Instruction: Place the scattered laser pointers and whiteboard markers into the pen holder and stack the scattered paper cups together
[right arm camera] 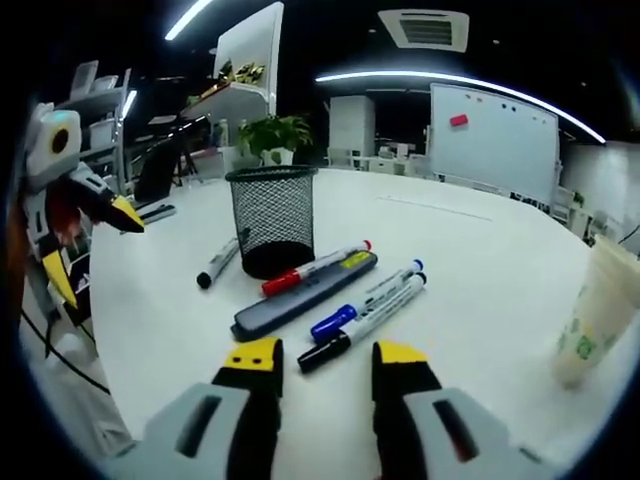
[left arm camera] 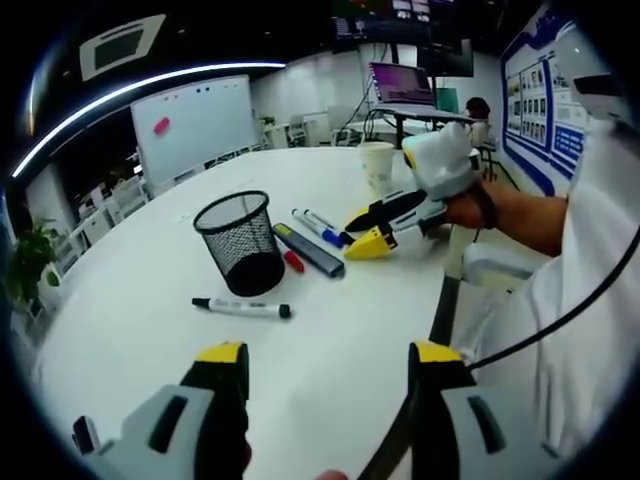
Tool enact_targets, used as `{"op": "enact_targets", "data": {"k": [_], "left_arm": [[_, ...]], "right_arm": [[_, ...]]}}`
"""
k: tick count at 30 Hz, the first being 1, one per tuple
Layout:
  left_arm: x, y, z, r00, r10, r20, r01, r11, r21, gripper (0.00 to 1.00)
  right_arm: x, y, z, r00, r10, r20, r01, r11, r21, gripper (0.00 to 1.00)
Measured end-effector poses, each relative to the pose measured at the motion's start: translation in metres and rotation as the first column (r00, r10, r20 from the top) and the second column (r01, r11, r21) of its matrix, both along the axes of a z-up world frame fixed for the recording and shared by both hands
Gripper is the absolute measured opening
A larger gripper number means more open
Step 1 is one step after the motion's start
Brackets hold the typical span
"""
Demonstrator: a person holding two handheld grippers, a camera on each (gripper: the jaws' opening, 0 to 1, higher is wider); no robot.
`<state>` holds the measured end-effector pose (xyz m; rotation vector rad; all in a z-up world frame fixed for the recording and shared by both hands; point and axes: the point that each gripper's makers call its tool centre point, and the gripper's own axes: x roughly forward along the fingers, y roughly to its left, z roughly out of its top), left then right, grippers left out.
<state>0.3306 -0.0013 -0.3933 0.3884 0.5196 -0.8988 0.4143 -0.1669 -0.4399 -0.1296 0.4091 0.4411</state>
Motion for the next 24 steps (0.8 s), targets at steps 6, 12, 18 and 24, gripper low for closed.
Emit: {"op": "enact_targets", "data": {"k": [6, 12, 18, 24], "left_arm": [[-0.0002, -0.0010, -0.0013, 1.000, -0.003, -0.003, 0.003, 1.000, 0.000, 0.65], [-0.0005, -0.0008, -0.0014, 1.000, -0.002, -0.003, 0.002, 1.000, 0.000, 0.65], [-0.0004, -0.0008, -0.0016, 1.000, -0.001, -0.004, 0.001, 1.000, 0.000, 0.65], [-0.0007, -0.0021, -0.0014, 1.000, -0.006, -0.002, 0.006, 1.000, 0.000, 0.65]], "right_arm": [[0.0001, -0.0012, -0.0007, 1.000, -0.008, 0.003, 0.008, 1.000, -0.007, 0.33], [0.0005, -0.0020, -0.0010, 1.000, -0.015, 0.006, 0.015, 1.000, -0.011, 0.32], [0.0007, -0.0028, -0.0012, 1.000, -0.026, 0.004, 0.026, 1.000, -0.006, 0.31], [0.0004, -0.0037, -0.0013, 0.999, -0.034, 0.004, 0.034, 0.999, -0.010, 0.30]]}}
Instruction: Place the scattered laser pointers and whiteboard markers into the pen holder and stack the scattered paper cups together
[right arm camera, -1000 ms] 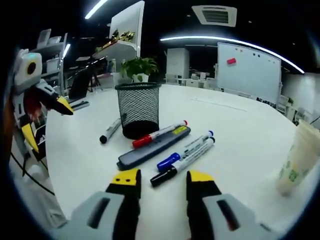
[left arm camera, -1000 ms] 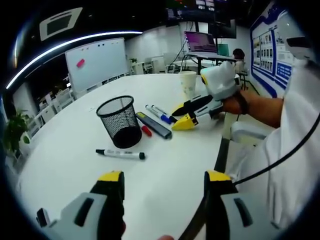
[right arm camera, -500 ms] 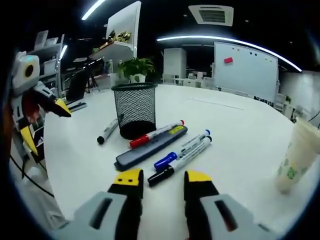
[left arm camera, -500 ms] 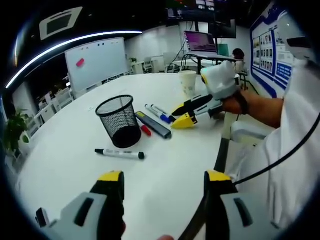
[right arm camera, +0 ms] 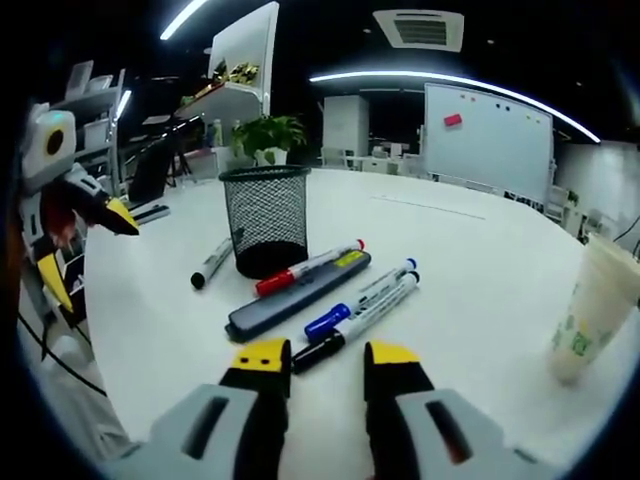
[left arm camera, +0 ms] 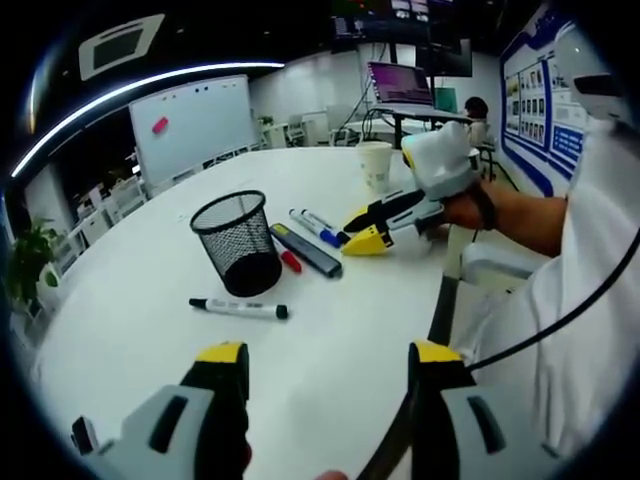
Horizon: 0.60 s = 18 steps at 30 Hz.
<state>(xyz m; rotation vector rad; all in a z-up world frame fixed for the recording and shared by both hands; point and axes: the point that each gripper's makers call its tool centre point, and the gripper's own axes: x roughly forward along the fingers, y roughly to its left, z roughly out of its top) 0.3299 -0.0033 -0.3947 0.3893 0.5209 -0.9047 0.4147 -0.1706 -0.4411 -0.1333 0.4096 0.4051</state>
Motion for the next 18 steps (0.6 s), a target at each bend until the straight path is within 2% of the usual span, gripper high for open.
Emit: {"op": "enact_targets", "data": {"k": [18], "left_arm": [[-0.0003, 0.0010, -0.0007, 1.000, 0.003, -0.002, -0.003, 1.000, 0.001, 0.65]], "right_arm": [[0.0011, -0.0081, 0.0003, 0.999, -0.037, 0.007, 0.037, 0.999, -0.015, 0.21]]}}
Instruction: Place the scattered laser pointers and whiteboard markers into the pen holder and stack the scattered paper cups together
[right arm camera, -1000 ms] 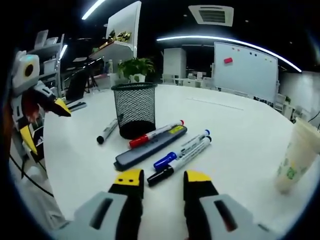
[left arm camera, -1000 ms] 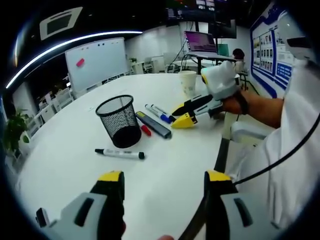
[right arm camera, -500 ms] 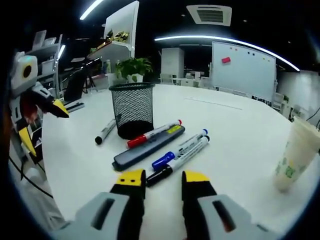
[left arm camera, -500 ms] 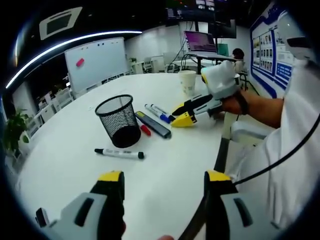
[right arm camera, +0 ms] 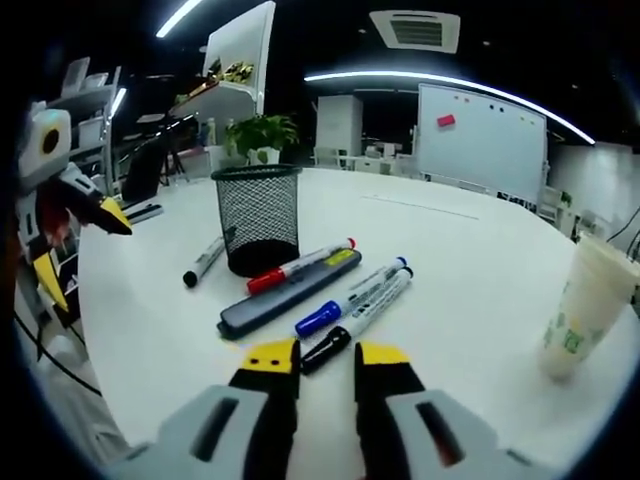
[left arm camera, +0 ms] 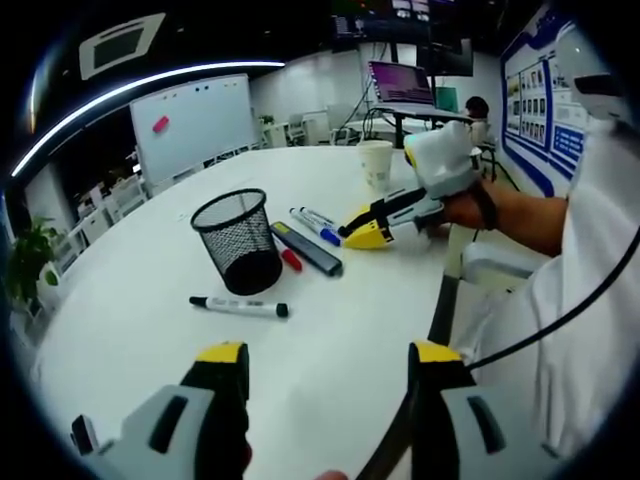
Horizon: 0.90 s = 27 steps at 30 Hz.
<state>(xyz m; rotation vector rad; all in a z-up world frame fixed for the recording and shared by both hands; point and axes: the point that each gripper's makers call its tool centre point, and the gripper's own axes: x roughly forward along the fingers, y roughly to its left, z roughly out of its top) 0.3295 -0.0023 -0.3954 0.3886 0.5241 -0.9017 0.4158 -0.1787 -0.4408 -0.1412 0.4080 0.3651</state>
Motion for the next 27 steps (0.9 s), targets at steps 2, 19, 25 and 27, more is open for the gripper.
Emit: {"op": "enact_targets", "data": {"k": [2, 19, 25, 27], "left_arm": [[0.000, 0.000, 0.000, 1.000, 0.000, 0.000, 0.000, 1.000, -0.001, 0.65], [0.000, -0.001, 0.000, 1.000, -0.001, -0.002, 0.001, 1.000, 0.000, 0.65], [0.000, 0.000, -0.001, 1.000, -0.001, -0.002, 0.001, 1.000, 0.002, 0.65], [0.000, 0.000, -0.001, 1.000, 0.001, -0.003, -0.001, 1.000, 0.001, 0.65]], "right_arm": [[0.000, -0.001, 0.000, 1.000, -0.006, -0.001, 0.006, 1.000, 0.003, 0.21], [0.002, -0.015, 0.000, 0.998, -0.061, -0.001, 0.061, 0.998, -0.011, 0.16], [0.003, -0.020, -0.001, 0.997, -0.079, -0.004, 0.079, 0.997, -0.014, 0.14], [0.003, -0.021, -0.001, 0.997, -0.083, -0.004, 0.083, 0.996, -0.014, 0.14]]}}
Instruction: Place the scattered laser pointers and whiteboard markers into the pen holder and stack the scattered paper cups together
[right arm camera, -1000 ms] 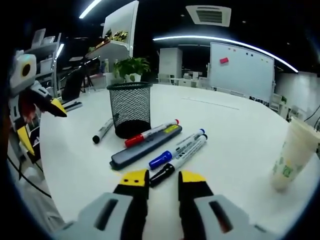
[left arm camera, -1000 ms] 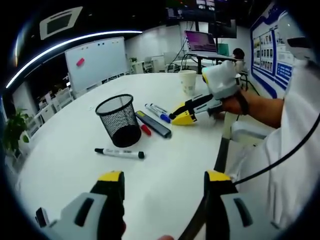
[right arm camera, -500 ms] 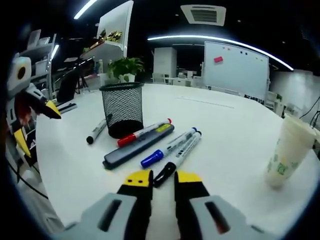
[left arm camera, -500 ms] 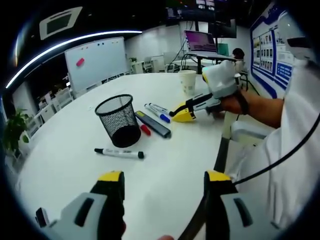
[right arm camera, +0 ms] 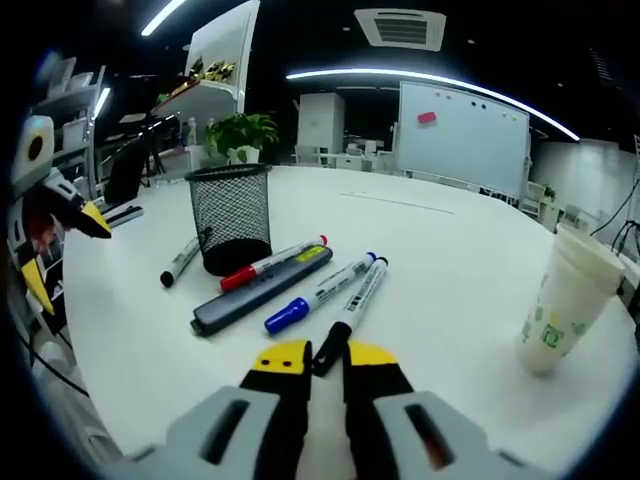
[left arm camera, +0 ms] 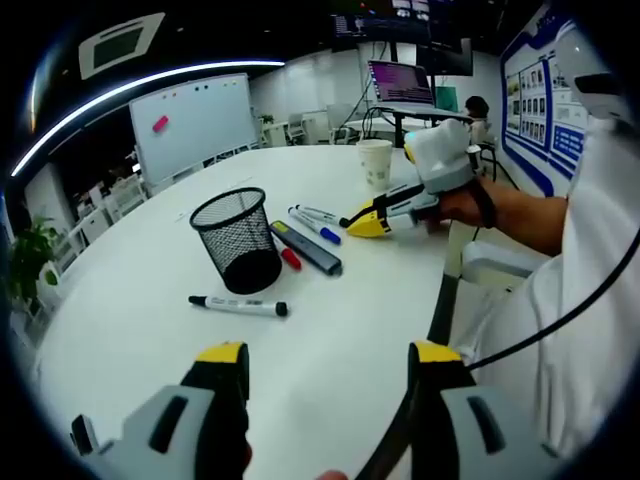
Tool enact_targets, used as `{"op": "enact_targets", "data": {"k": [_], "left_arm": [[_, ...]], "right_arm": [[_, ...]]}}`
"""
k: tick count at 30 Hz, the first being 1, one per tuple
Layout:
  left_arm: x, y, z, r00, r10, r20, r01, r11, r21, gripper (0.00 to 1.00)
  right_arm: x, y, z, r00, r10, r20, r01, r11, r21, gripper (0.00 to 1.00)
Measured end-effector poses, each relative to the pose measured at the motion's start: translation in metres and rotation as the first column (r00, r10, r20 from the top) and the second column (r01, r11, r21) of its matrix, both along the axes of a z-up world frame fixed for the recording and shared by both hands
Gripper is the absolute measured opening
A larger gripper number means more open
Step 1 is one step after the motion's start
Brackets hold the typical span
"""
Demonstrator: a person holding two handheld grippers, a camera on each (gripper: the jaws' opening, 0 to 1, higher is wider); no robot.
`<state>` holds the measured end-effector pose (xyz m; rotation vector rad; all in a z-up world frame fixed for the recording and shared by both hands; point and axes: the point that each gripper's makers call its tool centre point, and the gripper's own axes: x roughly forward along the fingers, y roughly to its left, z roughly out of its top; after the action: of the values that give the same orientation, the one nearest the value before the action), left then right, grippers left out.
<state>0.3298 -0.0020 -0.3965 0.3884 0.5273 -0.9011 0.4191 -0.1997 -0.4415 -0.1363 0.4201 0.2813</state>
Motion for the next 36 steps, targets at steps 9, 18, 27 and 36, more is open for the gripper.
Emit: {"op": "enact_targets", "data": {"k": [9, 18, 27, 36], "left_arm": [[-0.001, 0.000, 0.000, 1.000, -0.003, 0.000, 0.003, 1.000, -0.005, 0.65], [0.000, 0.001, 0.001, 1.000, -0.001, 0.003, 0.001, 1.000, -0.008, 0.65], [0.000, 0.002, 0.001, 1.000, -0.003, 0.005, 0.003, 1.000, -0.007, 0.65], [0.000, 0.002, 0.000, 1.000, -0.004, 0.003, 0.004, 1.000, -0.005, 0.65]], "right_arm": [[0.002, -0.005, 0.000, 1.000, -0.021, 0.001, 0.021, 1.000, -0.006, 0.11], [0.004, -0.008, 0.000, 1.000, -0.031, -0.002, 0.031, 0.999, -0.007, 0.10], [0.005, -0.012, 0.000, 0.999, -0.045, 0.002, 0.045, 0.999, -0.012, 0.09], [0.005, -0.012, 0.001, 0.999, -0.047, 0.004, 0.047, 0.999, -0.008, 0.08]]}}
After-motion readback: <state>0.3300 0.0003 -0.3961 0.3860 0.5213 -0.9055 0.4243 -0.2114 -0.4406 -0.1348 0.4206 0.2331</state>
